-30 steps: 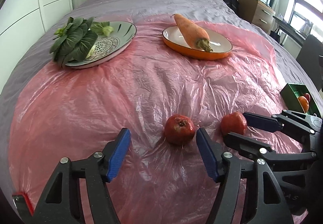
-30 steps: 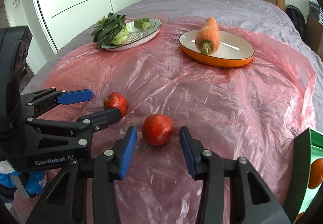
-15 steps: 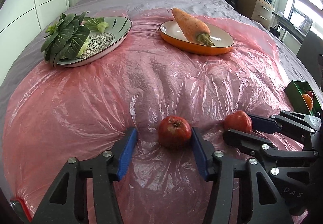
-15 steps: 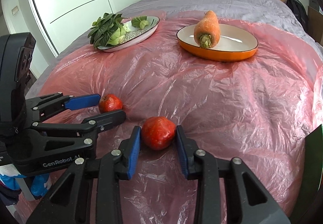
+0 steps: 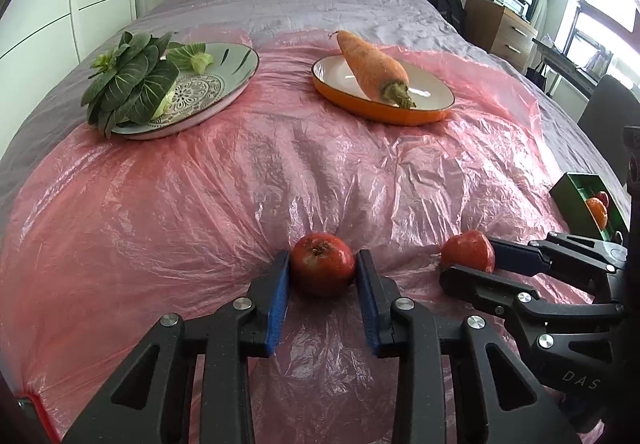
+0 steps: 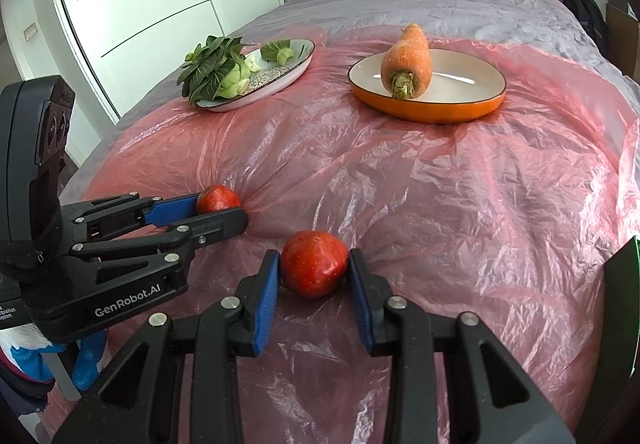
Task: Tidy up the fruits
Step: 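Grasp a red apple with the right gripper while the left gripper grasps another apple, then carry both red apples over the green tray with both grippers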
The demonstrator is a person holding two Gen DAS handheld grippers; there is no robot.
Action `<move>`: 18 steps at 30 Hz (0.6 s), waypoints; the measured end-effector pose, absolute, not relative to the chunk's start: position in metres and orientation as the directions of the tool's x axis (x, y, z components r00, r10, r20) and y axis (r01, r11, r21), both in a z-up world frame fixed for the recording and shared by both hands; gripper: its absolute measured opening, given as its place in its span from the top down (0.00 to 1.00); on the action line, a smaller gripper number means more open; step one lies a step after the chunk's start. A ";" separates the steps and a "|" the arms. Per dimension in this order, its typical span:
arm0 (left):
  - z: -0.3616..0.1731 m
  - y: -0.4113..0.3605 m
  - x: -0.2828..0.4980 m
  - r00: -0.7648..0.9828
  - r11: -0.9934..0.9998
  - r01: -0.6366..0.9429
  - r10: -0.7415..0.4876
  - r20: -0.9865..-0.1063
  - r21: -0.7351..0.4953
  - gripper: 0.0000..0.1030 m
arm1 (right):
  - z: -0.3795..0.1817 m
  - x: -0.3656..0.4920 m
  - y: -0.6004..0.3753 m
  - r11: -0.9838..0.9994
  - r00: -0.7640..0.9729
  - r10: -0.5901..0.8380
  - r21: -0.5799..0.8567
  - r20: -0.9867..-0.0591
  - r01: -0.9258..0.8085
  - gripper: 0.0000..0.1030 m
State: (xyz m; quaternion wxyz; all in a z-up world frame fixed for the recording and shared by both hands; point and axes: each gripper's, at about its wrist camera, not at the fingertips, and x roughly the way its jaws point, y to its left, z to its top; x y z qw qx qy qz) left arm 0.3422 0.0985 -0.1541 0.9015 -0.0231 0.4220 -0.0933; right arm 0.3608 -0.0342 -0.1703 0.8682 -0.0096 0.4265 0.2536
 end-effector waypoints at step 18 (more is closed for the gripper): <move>-0.132 0.093 0.325 0.666 0.990 0.117 -0.139 -0.733 -0.081 0.73 | -0.152 0.349 -0.047 0.879 0.542 0.440 0.221 -0.716 -0.422 0.47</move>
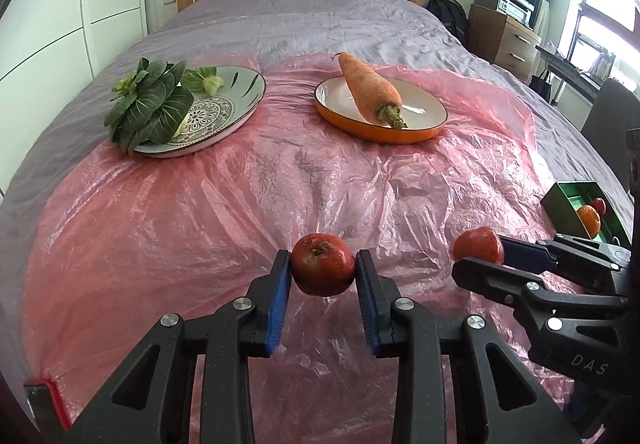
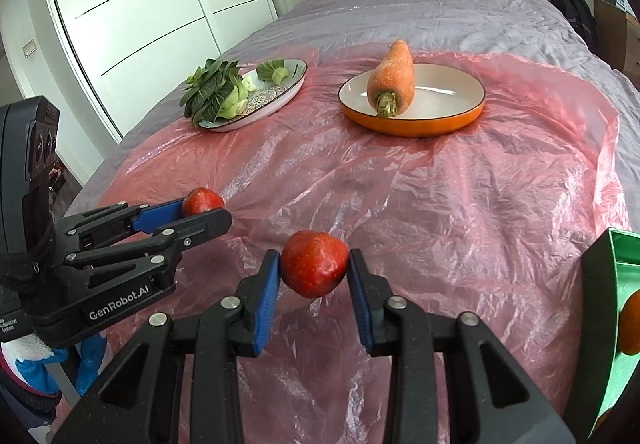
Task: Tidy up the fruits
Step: 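Carry both red apples over the green tray with both grippers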
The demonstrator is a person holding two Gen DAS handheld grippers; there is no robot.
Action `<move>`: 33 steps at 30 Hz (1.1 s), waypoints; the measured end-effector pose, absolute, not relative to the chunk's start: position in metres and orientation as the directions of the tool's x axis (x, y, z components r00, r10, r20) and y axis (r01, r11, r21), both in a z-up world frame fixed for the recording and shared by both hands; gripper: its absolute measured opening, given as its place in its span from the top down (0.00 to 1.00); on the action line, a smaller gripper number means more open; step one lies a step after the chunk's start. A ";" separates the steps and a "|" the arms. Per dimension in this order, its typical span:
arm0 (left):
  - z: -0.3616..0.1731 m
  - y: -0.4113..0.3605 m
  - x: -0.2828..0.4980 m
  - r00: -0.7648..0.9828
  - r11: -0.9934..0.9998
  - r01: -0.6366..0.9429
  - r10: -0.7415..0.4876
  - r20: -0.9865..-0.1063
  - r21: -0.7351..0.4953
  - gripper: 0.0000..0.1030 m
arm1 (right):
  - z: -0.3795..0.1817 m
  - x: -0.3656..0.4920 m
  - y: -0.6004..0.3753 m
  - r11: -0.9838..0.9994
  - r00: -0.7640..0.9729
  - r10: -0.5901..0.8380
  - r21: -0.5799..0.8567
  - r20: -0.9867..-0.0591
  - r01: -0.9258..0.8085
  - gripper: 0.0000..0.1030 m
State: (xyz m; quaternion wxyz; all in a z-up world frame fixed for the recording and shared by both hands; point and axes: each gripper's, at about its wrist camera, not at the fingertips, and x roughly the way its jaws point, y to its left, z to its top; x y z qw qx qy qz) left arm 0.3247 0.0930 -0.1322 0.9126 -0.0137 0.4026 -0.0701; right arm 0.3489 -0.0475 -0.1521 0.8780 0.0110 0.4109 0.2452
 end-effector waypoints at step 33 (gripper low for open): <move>-0.070 0.054 0.197 0.672 0.992 0.107 -0.117 -0.731 -0.061 0.73 | -0.093 0.218 -0.085 0.881 0.548 0.434 0.210 -0.715 -0.423 0.47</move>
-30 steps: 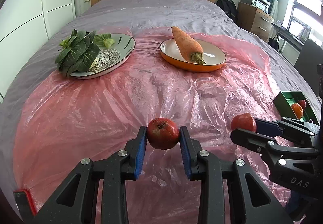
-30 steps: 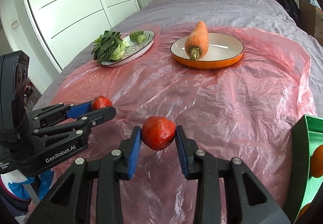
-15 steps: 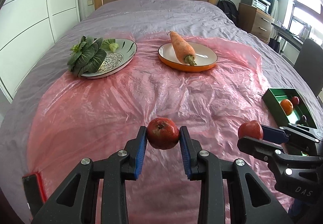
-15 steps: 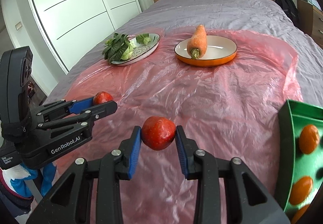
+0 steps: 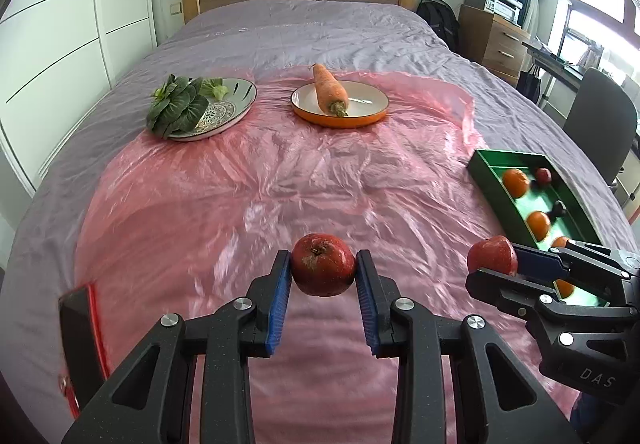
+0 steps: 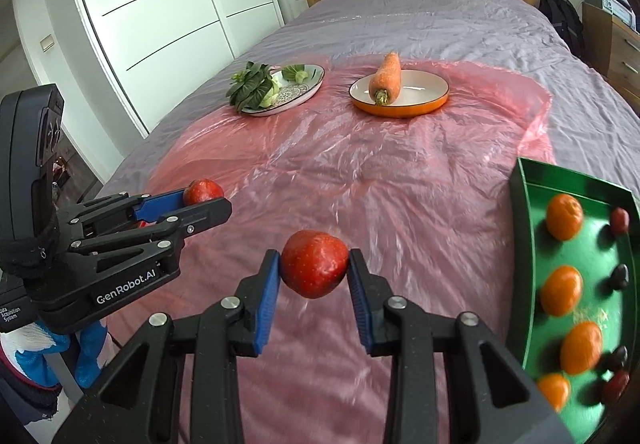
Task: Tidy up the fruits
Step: 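Carry both red apples over the green tray with both grippers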
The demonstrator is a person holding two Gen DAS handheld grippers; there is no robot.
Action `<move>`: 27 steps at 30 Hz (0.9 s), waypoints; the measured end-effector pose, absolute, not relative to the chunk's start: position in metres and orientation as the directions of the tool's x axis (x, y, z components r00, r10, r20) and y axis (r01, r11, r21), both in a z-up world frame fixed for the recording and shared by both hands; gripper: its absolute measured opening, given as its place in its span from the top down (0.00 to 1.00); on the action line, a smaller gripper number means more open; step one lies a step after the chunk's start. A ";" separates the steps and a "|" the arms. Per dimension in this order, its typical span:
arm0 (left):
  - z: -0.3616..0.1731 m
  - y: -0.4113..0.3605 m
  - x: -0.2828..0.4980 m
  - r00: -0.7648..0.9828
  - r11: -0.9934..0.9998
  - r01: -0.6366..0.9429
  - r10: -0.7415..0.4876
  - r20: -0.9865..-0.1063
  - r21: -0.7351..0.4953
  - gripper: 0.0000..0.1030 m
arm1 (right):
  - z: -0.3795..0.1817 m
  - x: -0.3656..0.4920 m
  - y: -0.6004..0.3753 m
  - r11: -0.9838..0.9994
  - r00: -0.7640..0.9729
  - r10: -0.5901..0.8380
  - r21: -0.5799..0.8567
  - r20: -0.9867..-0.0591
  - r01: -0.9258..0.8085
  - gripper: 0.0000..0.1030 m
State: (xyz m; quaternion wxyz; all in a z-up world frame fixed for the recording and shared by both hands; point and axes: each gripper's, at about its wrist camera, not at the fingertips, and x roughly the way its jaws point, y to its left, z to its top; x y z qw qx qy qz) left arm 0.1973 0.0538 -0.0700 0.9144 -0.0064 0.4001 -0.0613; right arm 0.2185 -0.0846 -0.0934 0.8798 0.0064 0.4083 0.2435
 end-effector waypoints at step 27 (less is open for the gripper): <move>-0.045 -0.032 0.082 0.633 0.971 0.229 -0.200 -0.748 -0.066 0.73 | -0.097 0.069 -0.172 0.919 0.550 0.352 0.170 -0.757 -0.354 0.47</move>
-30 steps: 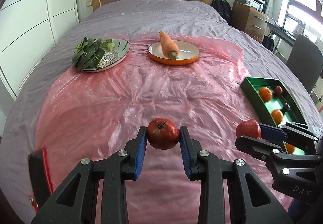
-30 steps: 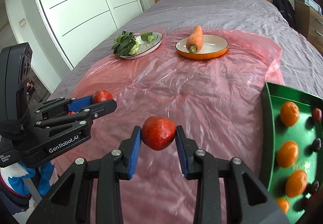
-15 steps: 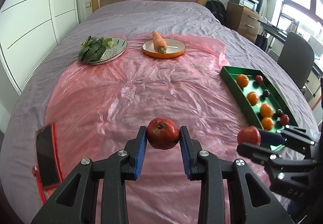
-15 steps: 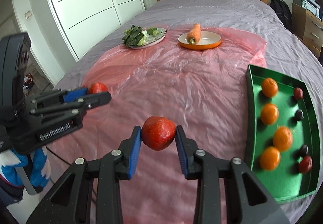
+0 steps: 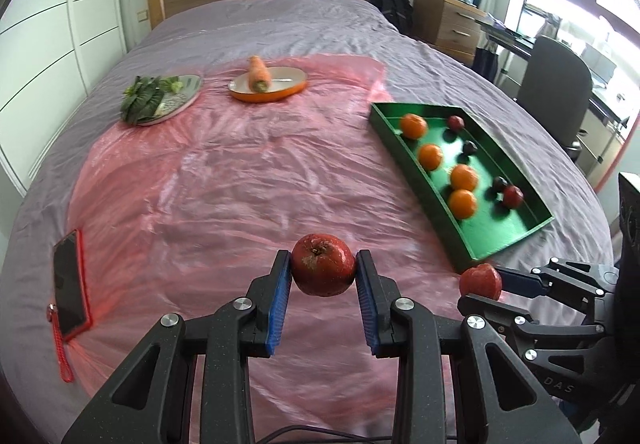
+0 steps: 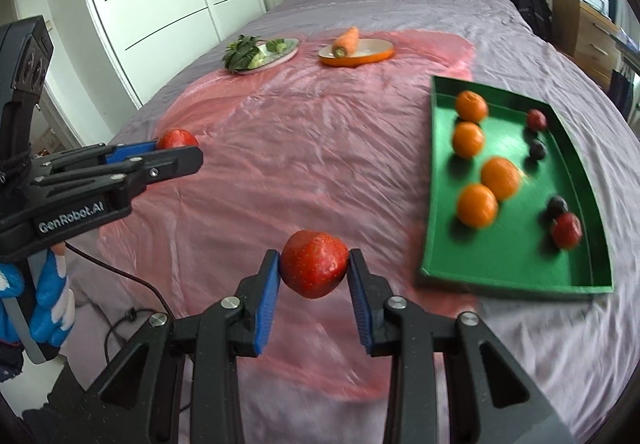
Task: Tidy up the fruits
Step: 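Carry both red apples over the green tray with both grippers, then open both grippers to drop the apples into the tray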
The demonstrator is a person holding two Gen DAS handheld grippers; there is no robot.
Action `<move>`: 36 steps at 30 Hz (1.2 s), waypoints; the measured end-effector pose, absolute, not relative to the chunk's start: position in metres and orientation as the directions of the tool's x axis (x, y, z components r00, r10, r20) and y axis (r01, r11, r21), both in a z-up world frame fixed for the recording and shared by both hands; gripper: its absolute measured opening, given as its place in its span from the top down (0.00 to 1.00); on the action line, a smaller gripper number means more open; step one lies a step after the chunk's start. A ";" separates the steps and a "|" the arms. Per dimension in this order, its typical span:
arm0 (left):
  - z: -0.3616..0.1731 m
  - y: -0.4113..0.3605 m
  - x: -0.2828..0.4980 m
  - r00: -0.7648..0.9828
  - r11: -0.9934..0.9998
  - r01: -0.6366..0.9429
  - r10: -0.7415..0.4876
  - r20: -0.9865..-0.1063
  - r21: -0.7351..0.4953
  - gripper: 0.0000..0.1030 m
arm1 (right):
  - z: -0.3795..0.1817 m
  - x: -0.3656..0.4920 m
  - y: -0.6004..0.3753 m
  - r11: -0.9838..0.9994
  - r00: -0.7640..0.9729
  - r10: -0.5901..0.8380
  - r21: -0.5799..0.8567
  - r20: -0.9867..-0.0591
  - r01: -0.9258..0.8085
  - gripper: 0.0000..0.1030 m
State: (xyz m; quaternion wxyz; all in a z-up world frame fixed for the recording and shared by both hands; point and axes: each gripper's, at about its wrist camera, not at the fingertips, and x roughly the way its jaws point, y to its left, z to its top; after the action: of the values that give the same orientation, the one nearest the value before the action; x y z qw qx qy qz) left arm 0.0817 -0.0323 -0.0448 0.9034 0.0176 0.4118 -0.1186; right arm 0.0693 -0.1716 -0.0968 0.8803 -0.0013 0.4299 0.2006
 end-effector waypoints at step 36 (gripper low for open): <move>-0.106 -0.270 0.289 0.458 0.906 0.421 -0.245 -0.854 -0.034 0.73 | -0.140 0.234 -0.365 0.979 0.593 0.203 0.151 -0.779 -0.137 0.47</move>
State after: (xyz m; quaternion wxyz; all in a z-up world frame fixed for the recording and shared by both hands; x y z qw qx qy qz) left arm 0.2886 -0.2701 -0.1063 0.8490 0.0913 0.4821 -0.1962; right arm 0.2341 -0.3651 -0.1400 0.8917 0.0377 0.4408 0.0954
